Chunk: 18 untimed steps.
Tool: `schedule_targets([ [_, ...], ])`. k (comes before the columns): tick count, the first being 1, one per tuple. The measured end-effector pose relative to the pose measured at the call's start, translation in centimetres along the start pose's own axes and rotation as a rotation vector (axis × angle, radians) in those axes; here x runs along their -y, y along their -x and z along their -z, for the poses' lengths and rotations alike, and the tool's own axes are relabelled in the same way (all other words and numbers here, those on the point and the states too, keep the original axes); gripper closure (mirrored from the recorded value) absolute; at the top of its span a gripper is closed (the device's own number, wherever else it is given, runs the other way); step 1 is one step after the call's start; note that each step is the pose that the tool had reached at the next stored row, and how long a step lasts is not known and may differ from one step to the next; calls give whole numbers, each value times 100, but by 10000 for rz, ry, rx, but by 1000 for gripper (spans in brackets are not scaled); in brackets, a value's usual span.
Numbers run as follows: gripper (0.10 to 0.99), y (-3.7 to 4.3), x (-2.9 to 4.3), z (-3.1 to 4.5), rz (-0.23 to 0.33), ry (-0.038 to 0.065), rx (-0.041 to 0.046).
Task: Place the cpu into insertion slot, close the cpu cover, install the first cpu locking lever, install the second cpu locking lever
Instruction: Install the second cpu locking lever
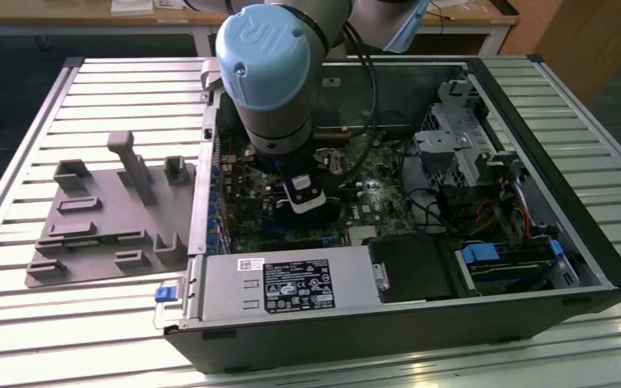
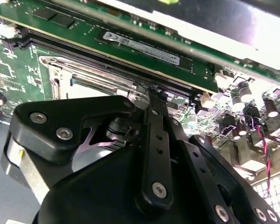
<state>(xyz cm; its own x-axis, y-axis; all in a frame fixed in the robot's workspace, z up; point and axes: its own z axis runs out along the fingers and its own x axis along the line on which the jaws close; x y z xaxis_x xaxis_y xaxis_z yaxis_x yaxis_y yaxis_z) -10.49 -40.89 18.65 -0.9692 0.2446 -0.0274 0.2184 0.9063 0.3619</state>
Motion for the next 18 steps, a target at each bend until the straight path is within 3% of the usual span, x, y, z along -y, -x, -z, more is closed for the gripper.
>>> schedule_targets([
  [10,984,-18,-21,4,1,4,1],
  [18,984,-13,-96,199,1,2,0],
])
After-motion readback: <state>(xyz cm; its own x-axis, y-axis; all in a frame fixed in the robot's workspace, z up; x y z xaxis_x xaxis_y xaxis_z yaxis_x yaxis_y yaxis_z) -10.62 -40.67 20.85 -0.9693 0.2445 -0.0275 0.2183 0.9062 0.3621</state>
